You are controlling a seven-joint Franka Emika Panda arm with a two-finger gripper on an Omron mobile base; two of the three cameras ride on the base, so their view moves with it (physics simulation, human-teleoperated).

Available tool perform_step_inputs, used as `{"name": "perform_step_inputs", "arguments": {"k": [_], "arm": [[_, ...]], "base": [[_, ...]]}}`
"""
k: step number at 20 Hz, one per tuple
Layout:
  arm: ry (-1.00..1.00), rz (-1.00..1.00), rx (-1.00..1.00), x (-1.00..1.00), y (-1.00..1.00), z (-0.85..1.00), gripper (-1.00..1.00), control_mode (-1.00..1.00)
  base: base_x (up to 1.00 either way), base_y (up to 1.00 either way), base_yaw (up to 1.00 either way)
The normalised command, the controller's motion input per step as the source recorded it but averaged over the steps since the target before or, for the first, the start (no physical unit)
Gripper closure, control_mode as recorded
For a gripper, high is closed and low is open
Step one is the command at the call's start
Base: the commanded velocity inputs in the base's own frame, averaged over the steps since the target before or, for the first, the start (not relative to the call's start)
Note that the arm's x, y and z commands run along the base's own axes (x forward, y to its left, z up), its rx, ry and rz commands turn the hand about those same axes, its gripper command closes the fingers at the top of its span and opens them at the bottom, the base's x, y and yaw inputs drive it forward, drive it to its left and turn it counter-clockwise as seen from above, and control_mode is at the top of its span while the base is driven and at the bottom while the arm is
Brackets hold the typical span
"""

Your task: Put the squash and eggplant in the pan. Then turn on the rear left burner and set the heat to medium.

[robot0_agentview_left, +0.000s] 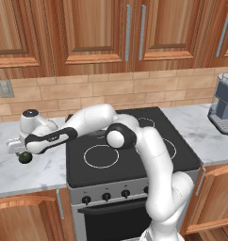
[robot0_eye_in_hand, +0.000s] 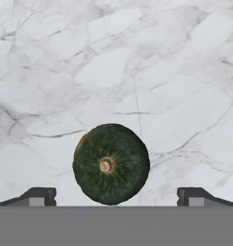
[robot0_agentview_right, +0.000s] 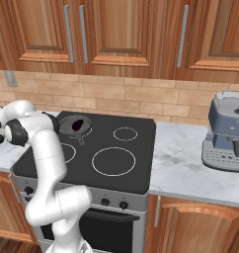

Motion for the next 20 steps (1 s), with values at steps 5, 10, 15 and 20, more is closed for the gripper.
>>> {"name": "perform_step_inputs", "arguments": {"k": [5,10,15,20], "arm": [[0.00,0.00,0.00,0.01,0.02,-0.12,-1.00,-1.00],[0.00,0.00,0.00,0.05,0.07,-0.16,-1.00,-1.00],[0.00,0.00,0.00,0.03,0.11,-0.03,-1.00,-1.00],[0.00,0.00,0.00,0.06,0.05,-0.04,-1.00,-1.00]], "base": [[0.00,0.00,0.00],[0.00,0.00,0.00],[0.00,0.00,0.00],[0.00,0.00,0.00]]}}
